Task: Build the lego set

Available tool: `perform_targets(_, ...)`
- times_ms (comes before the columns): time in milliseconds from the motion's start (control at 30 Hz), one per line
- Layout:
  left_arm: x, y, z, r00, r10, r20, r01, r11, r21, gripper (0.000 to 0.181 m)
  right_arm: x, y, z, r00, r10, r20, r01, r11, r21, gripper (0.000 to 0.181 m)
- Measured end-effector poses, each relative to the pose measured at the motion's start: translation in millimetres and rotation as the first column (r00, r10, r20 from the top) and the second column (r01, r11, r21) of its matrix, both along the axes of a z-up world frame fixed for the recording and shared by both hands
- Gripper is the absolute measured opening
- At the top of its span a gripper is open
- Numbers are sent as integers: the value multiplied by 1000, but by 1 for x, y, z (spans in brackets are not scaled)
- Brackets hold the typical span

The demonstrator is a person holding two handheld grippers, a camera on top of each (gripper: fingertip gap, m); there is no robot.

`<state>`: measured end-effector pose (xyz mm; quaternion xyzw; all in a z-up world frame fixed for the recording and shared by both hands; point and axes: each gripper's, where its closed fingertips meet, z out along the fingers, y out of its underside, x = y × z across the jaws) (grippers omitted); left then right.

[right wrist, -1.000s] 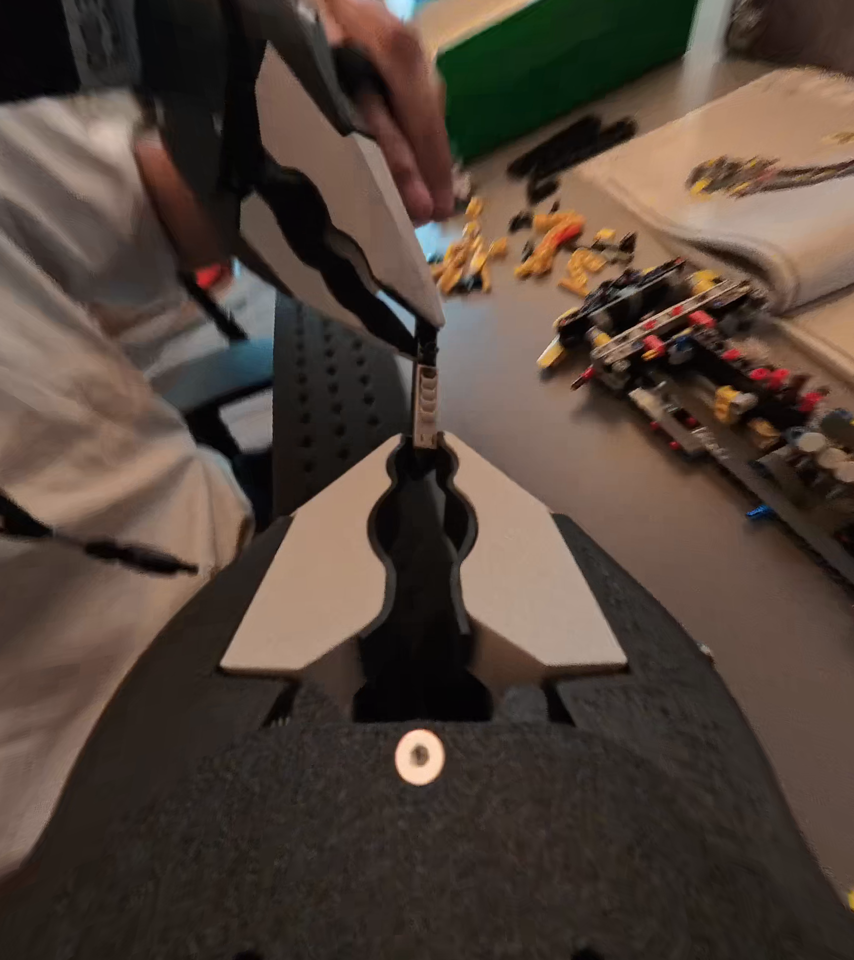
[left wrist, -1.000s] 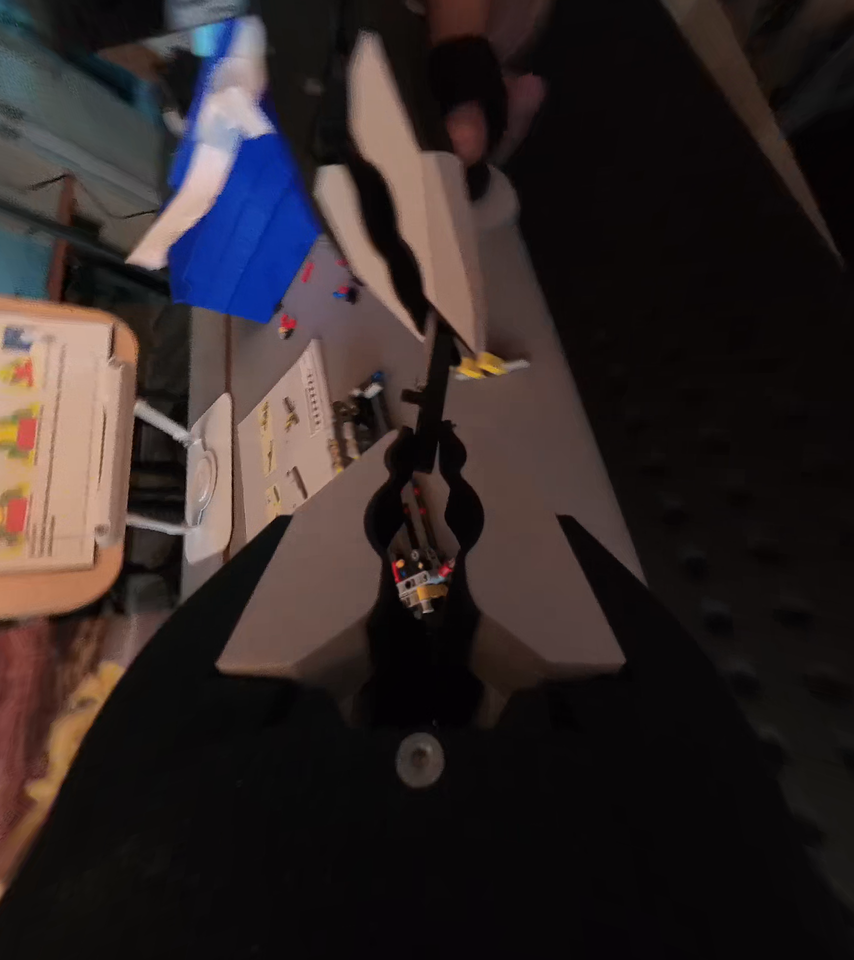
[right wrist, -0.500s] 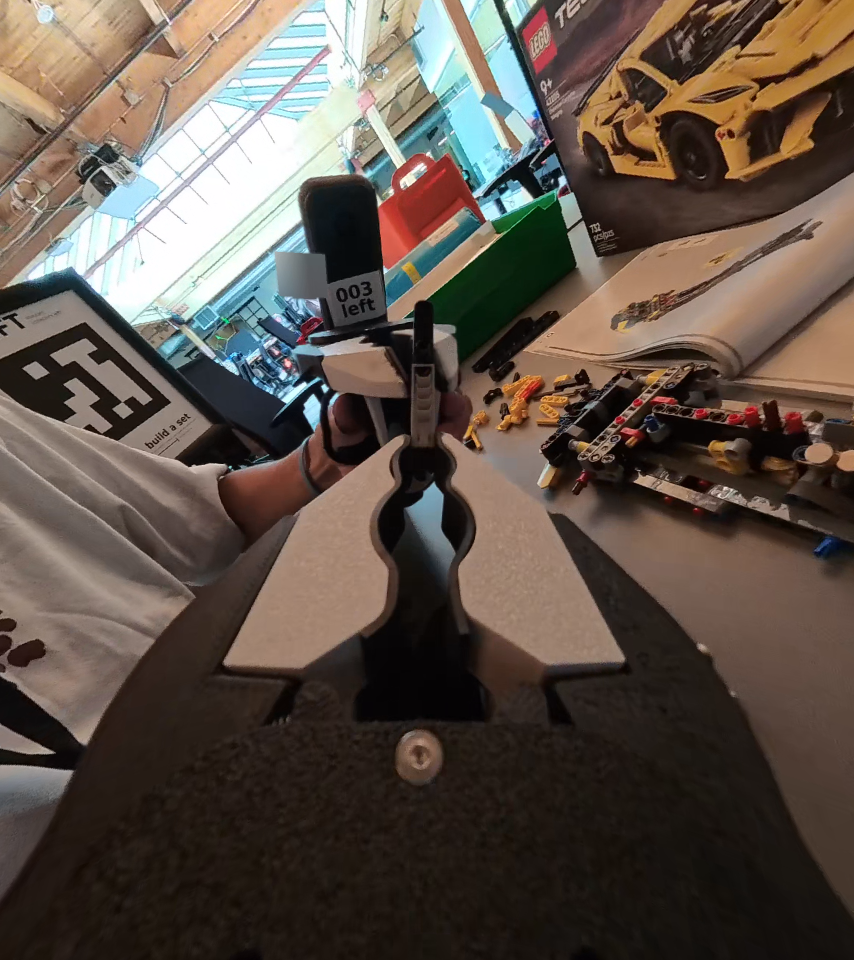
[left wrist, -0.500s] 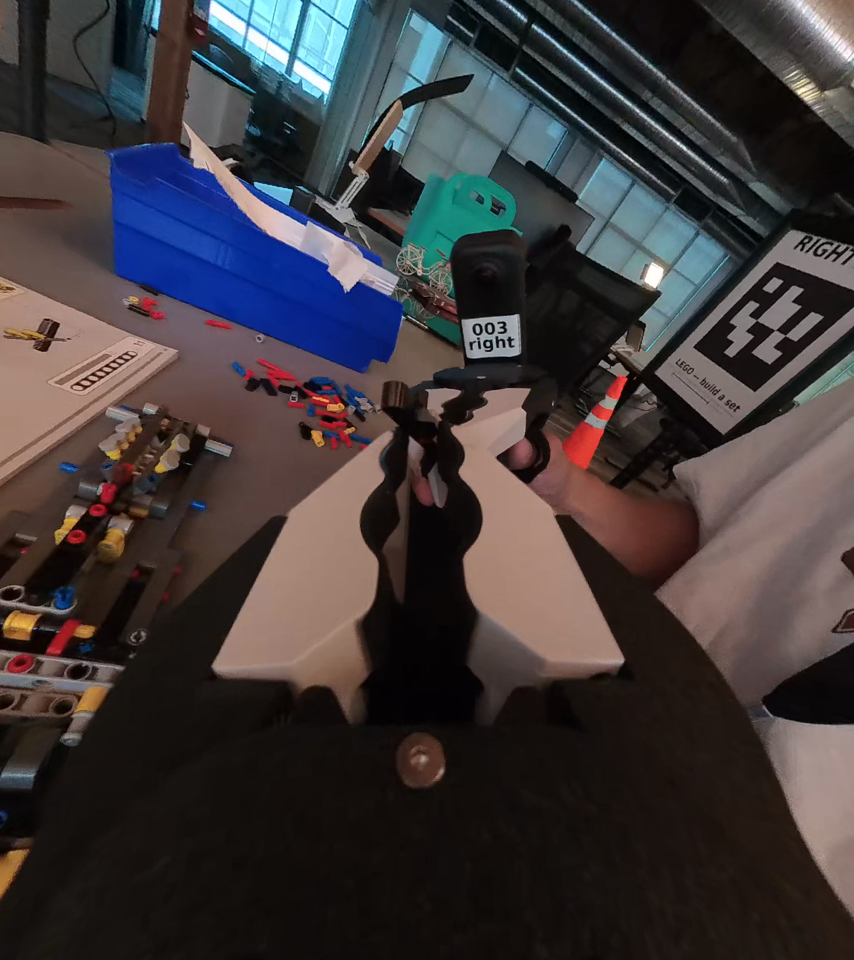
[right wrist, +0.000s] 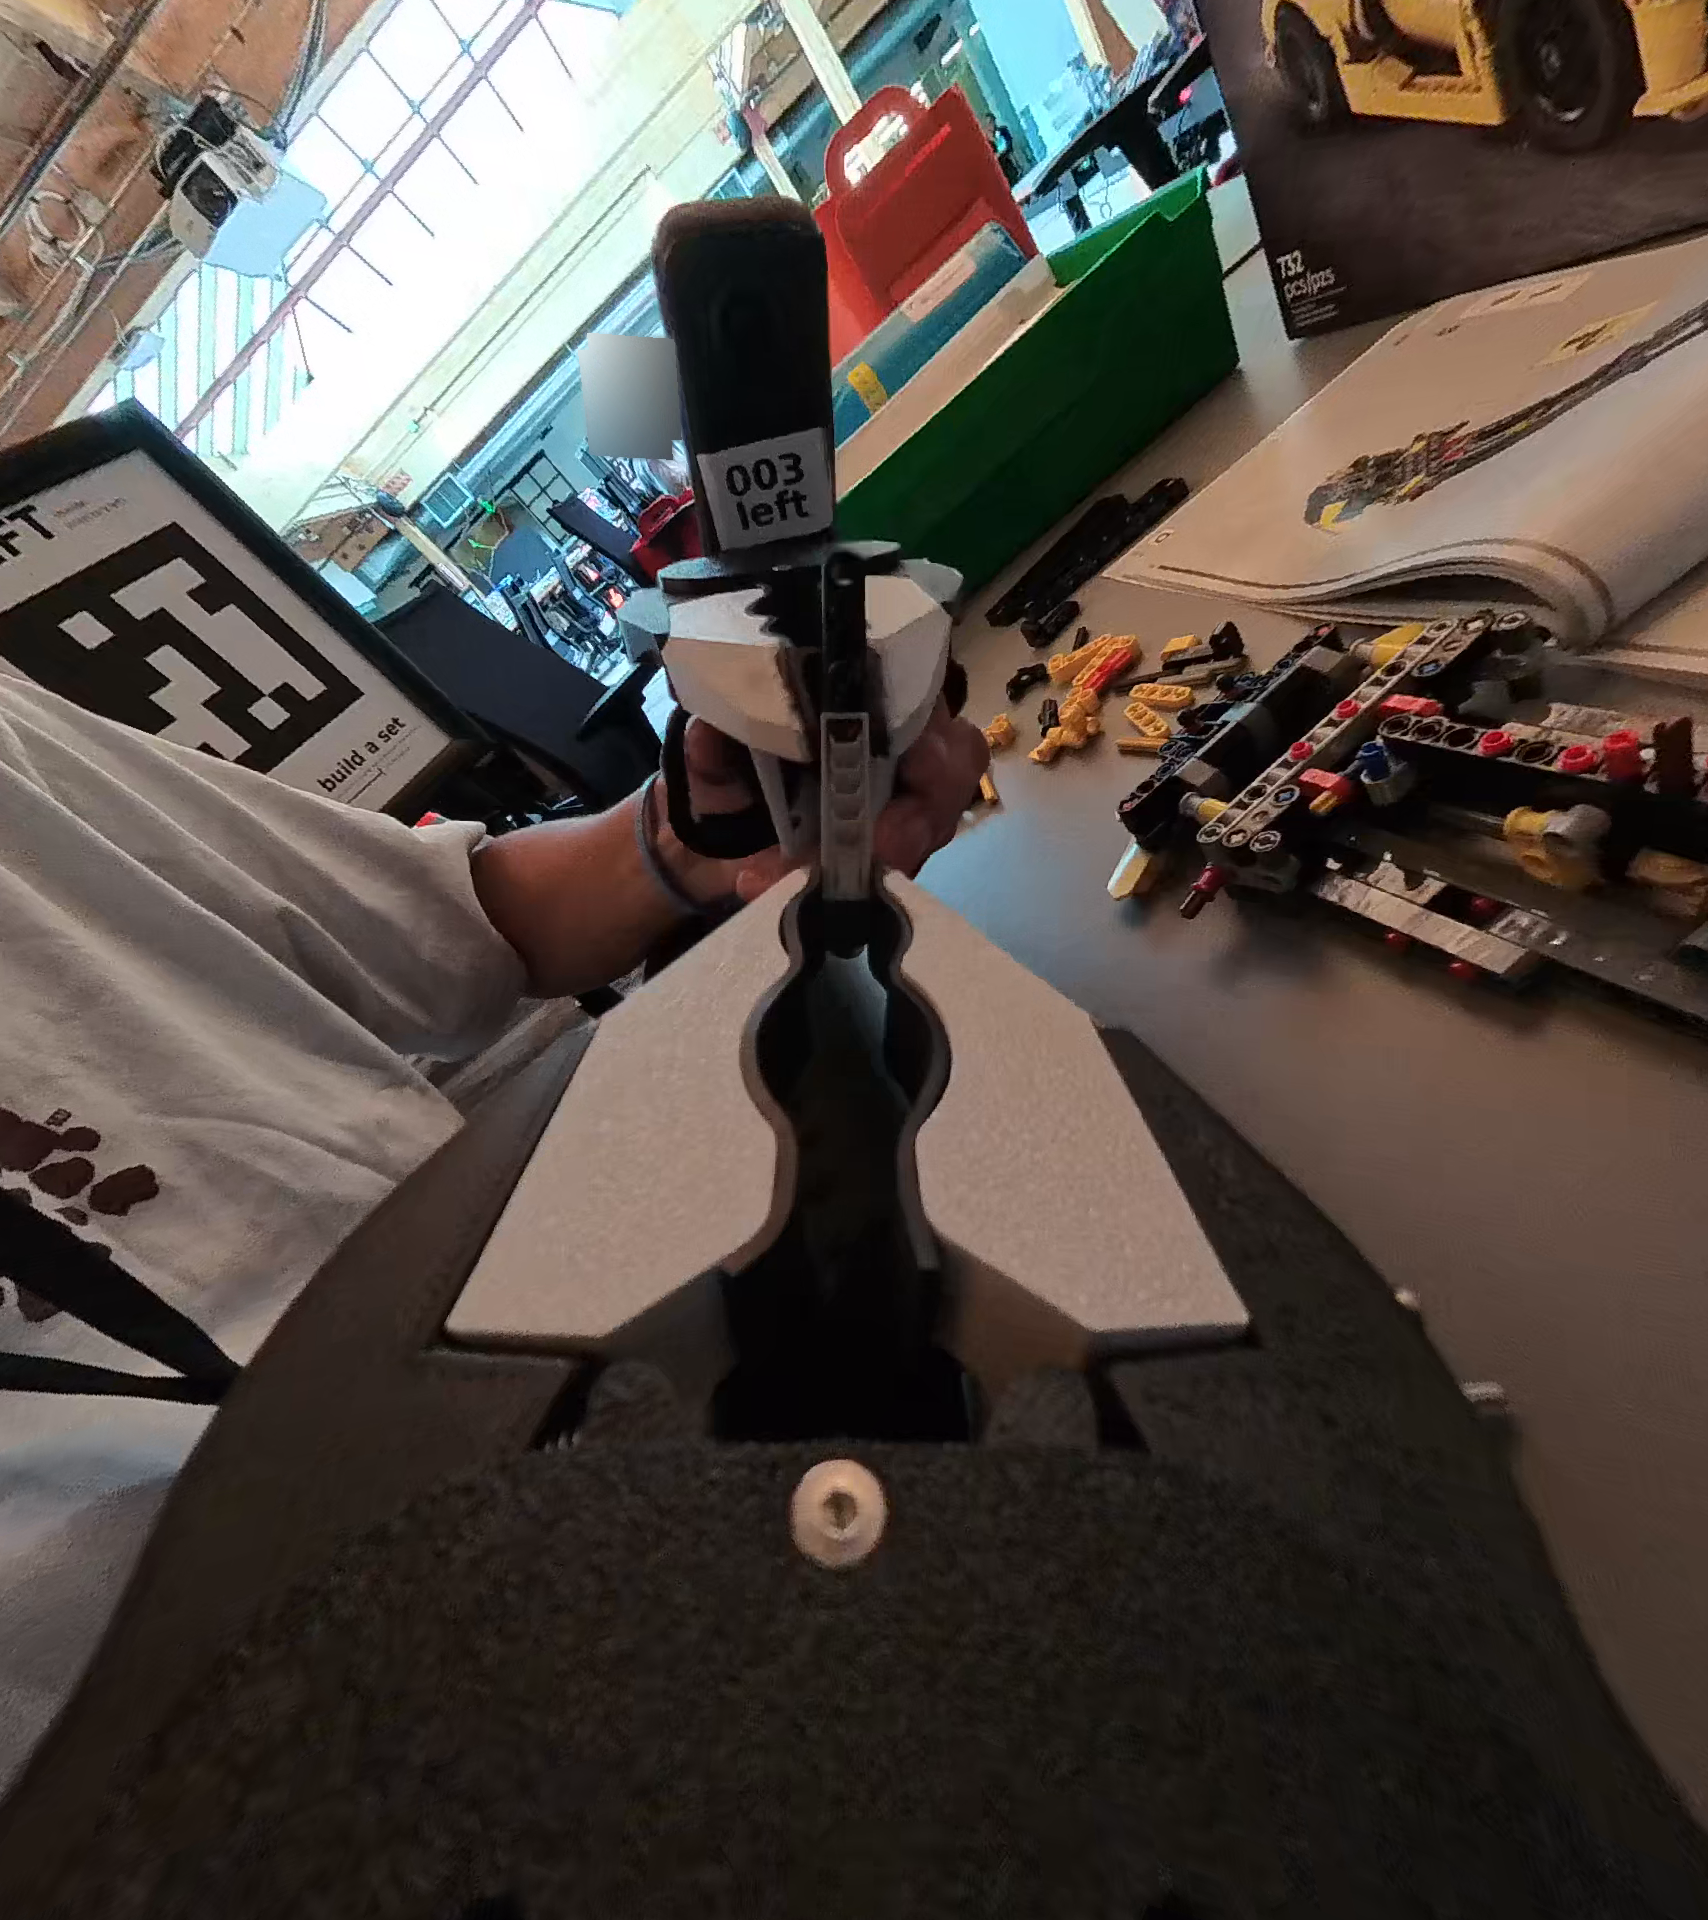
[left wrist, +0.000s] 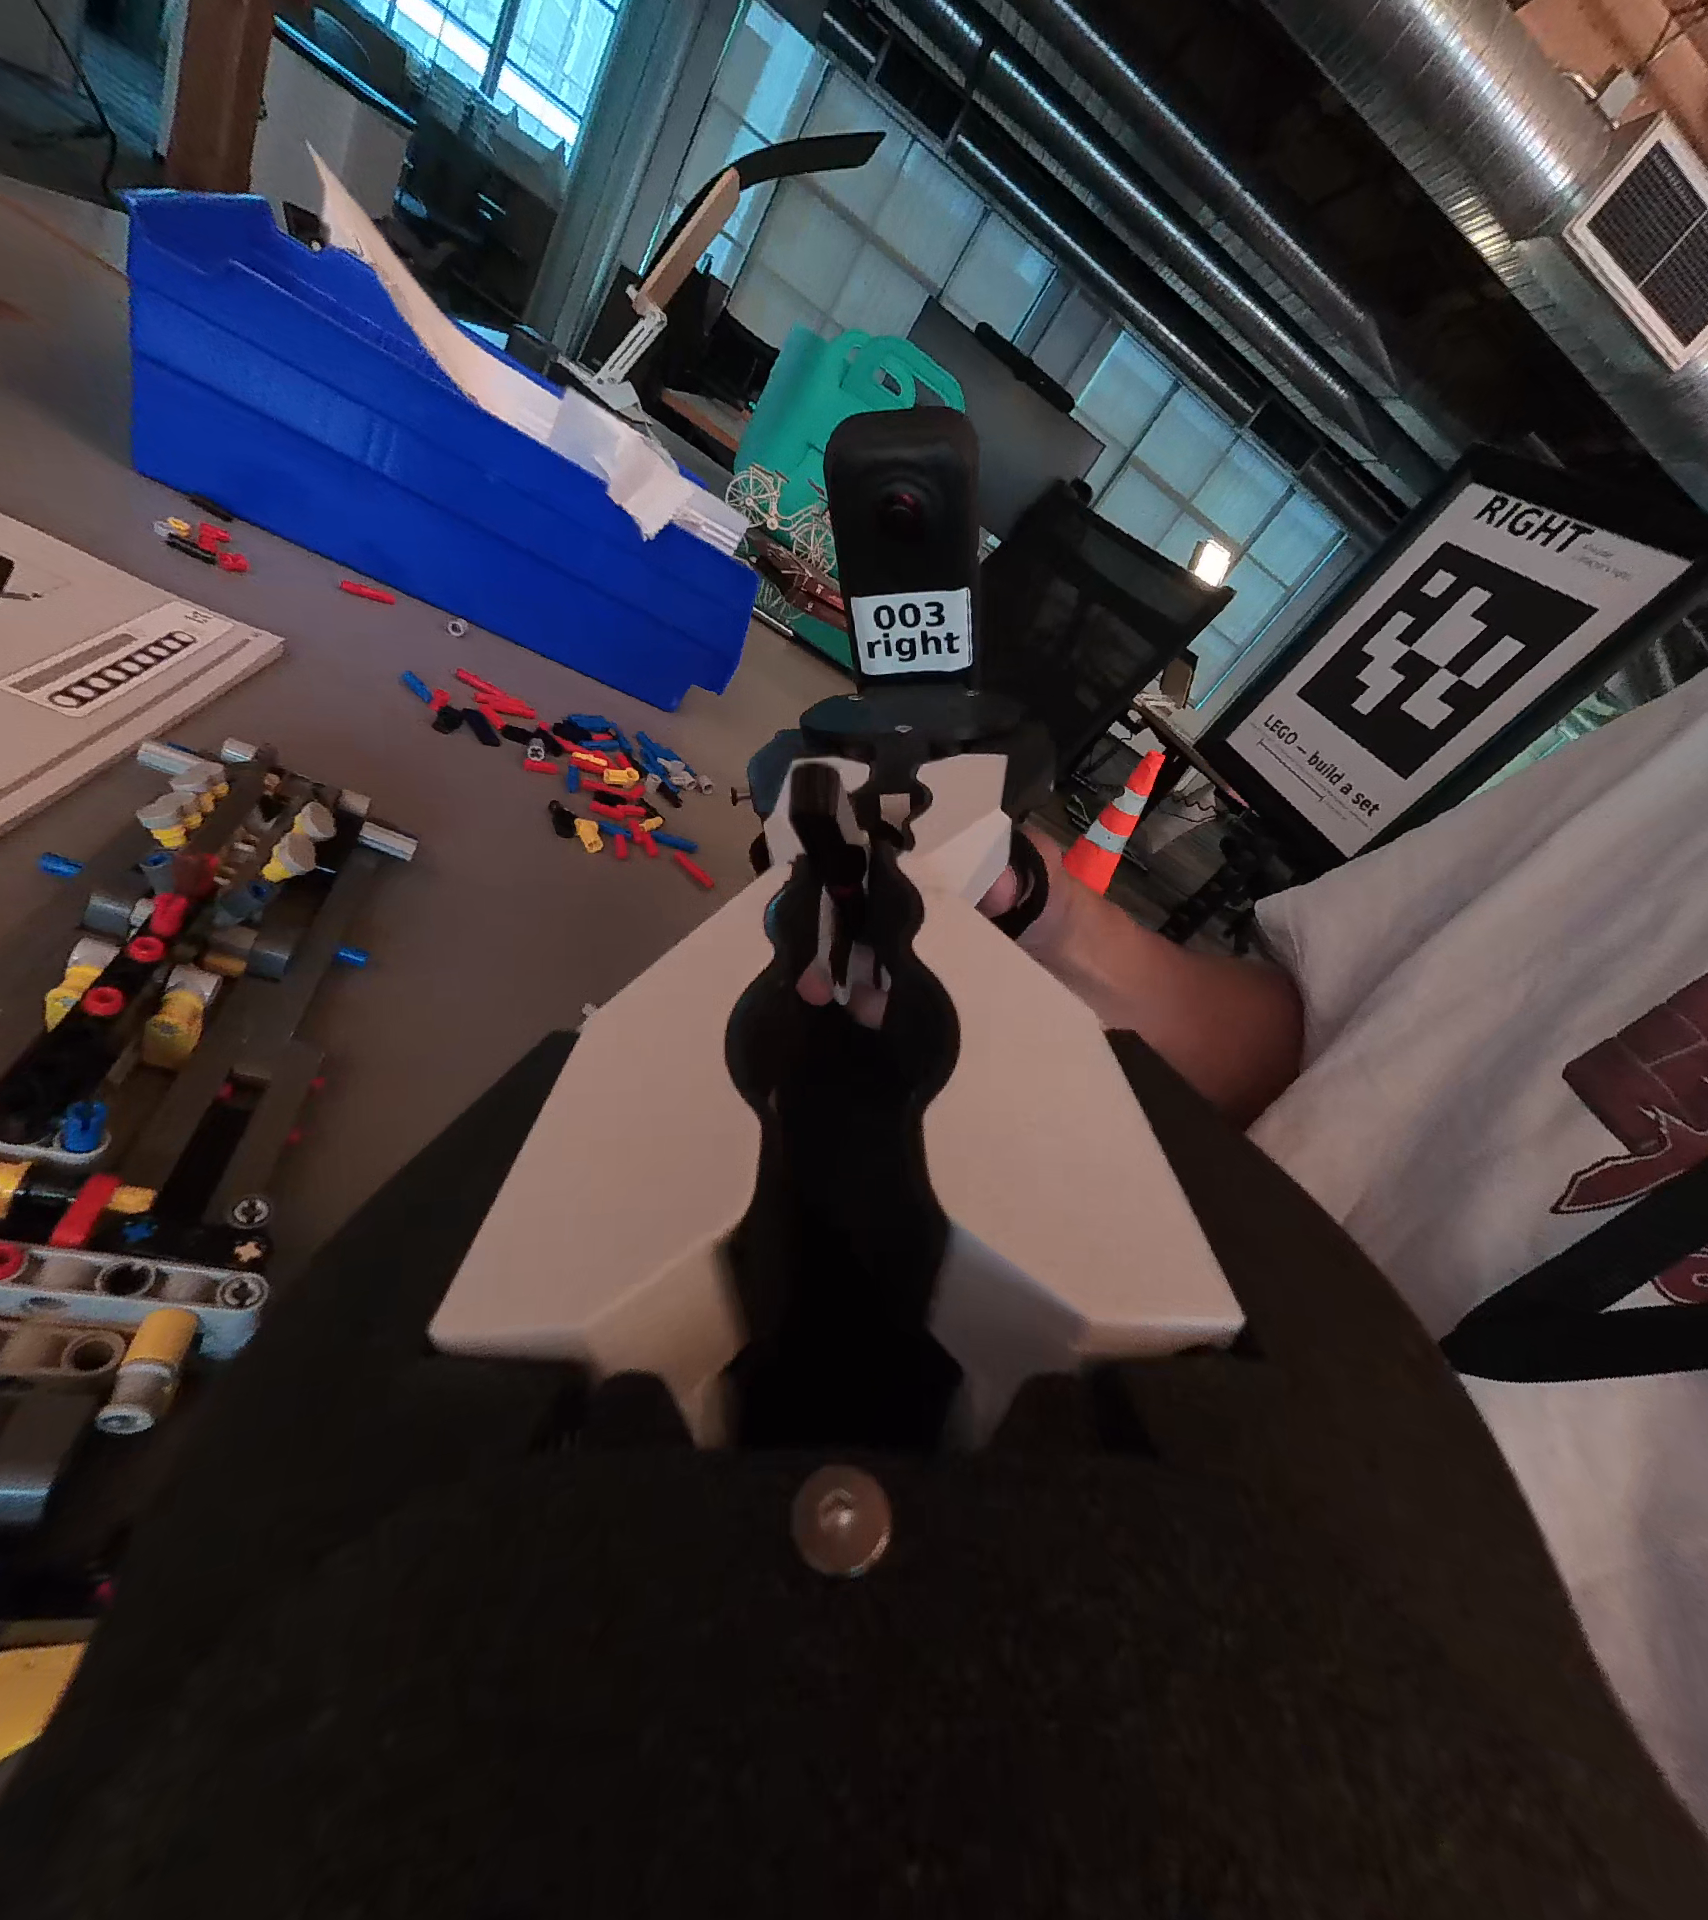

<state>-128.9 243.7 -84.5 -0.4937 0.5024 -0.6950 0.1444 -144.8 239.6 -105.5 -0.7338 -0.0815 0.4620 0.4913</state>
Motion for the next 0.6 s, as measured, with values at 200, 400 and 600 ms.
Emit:
perform_targets(200, -2, 0, -1, 1000, -10, 8, 9, 1000, 21, 7, -2, -3, -3, 999, 20, -26, -20, 1000, -10, 6)
perform_targets(400, -2, 0, -3, 1000, 1, 7, -1, 998, 58, 8, 0, -4, -3, 999, 28, -41, -28, 1000, -12, 6)
perform_targets(600, -4, -2, -1, 999, -5, 33, 2, 996, 84, 7, 0, -5, -2, 998, 40, -46, -40, 999, -4, 7)
